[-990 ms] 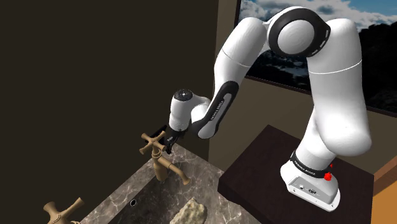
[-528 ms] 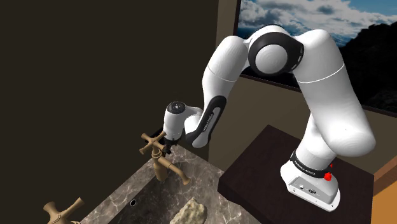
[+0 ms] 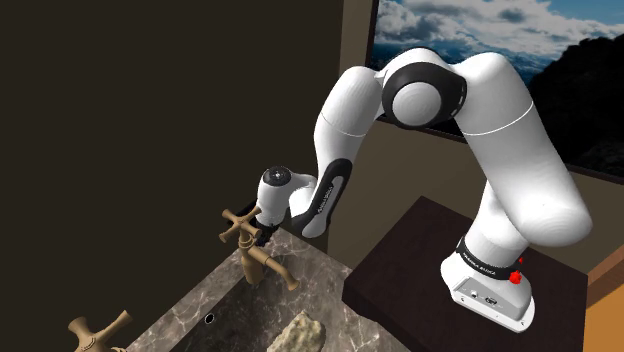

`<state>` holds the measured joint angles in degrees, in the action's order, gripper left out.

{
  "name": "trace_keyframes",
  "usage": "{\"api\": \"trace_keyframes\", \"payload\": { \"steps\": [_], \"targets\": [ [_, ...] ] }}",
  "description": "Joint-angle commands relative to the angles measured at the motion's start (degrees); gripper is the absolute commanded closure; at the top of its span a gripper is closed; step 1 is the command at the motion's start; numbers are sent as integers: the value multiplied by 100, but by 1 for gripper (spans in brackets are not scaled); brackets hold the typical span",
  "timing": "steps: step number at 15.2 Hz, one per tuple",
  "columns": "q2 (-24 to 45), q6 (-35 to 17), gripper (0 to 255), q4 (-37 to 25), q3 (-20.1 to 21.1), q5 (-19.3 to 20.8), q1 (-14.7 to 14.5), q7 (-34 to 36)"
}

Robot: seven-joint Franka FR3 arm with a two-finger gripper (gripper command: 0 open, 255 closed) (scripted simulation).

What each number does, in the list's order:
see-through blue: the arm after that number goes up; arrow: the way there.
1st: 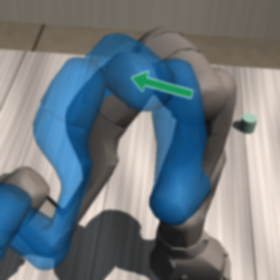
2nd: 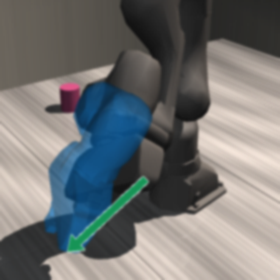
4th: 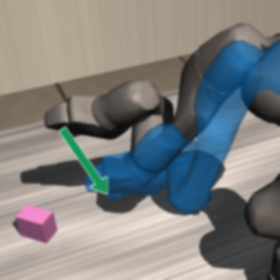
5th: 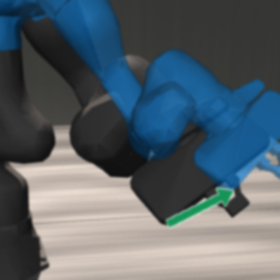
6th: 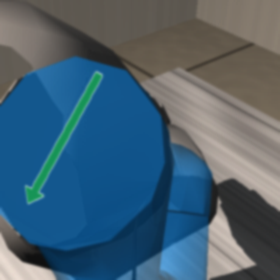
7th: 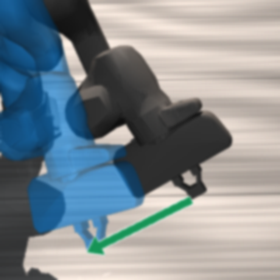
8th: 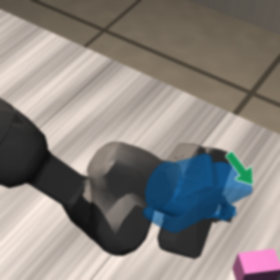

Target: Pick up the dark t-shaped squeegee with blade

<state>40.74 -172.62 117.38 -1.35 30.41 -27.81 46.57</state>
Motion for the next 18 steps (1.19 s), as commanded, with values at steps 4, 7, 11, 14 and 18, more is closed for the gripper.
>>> {"api": "trace_keyframes", "payload": {
  "steps": [4, 7, 11, 14, 18],
  "targets": [
    [60, 16, 255, 6, -33, 1, 46, -18],
    [27, 29, 255, 29, -36, 2, 26, -1],
    [-283, 216, 255, 169, 104, -49, 143, -101],
    [-511, 363, 255, 261, 216, -103, 235, -185],
    [-807, 567, 255, 369, 371, -198, 360, -309]
  ]
}}
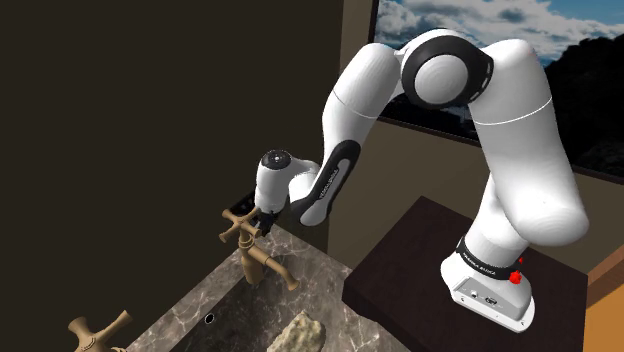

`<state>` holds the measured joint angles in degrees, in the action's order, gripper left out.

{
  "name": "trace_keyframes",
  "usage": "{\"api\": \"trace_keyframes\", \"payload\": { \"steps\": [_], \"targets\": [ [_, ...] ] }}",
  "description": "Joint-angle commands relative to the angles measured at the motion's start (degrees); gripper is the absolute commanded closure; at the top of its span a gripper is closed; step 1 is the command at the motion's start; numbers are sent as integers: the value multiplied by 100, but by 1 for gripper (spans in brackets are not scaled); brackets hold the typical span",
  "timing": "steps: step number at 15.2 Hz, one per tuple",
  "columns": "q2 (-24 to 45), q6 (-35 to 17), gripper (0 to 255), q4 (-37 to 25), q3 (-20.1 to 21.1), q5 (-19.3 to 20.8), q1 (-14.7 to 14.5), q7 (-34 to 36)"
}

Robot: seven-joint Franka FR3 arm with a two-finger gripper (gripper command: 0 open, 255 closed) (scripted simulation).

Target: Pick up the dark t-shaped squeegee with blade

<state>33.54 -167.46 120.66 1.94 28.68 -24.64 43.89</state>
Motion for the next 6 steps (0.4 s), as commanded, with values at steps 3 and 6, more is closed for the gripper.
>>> {"api": "trace_keyframes", "payload": {
  "steps": [3, 6],
  "targets": [
    [-304, 209, 255, 109, 162, -111, 138, -142],
    [-386, 270, 255, 133, 207, -147, 173, -182]
  ]
}}
